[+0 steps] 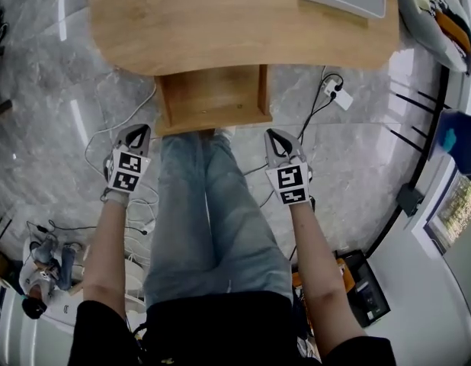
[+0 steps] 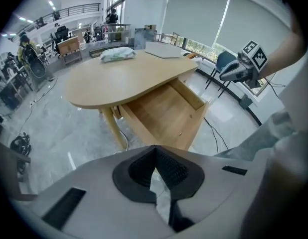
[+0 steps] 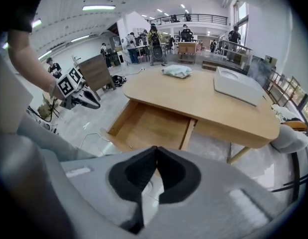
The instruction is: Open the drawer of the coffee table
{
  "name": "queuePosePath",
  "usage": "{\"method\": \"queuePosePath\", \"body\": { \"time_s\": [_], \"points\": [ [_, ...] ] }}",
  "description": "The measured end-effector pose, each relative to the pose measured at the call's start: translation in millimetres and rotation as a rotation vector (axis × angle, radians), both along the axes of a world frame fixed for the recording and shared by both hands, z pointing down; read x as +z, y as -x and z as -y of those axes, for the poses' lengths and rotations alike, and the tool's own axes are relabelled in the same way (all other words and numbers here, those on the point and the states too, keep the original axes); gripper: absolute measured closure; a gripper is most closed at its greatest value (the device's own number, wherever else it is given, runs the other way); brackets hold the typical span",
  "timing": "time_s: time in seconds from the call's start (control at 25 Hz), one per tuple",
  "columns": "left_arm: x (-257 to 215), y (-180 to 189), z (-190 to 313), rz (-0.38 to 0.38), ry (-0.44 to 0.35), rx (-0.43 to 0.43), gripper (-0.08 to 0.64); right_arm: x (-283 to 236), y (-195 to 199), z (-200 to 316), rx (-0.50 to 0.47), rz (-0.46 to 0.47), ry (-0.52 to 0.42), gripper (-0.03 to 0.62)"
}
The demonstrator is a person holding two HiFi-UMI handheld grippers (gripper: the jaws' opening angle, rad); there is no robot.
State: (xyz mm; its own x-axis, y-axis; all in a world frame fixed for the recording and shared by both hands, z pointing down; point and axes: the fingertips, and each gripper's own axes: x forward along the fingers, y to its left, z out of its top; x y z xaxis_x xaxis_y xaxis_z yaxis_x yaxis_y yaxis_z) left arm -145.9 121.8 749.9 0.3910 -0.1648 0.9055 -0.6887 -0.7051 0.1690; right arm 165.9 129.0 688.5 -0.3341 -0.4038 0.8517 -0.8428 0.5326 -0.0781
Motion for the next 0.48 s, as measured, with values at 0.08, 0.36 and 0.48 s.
{"method": "queuePosePath", "body": {
  "time_s": [0.08,0.36,0.48],
  "points": [
    [-21.2,-6.4,5.3,-0.033,-0.01,-0.011,0.546,-18.4,3.4,5.9,0.018,0.022,-0.01,0.594],
    [-115.1,-24.4,38.8,-0.222,-0.081,-0.165,0.549,-94.2,19.8,32.8,0.045,0.076,-0.076,0.594],
    [-158.9,-29.7,55.2,-0.285,-0.123,-0.191,0.549,-127.3,27.9,46.4,0.076,0.113,-0.11,0.594]
  ]
}}
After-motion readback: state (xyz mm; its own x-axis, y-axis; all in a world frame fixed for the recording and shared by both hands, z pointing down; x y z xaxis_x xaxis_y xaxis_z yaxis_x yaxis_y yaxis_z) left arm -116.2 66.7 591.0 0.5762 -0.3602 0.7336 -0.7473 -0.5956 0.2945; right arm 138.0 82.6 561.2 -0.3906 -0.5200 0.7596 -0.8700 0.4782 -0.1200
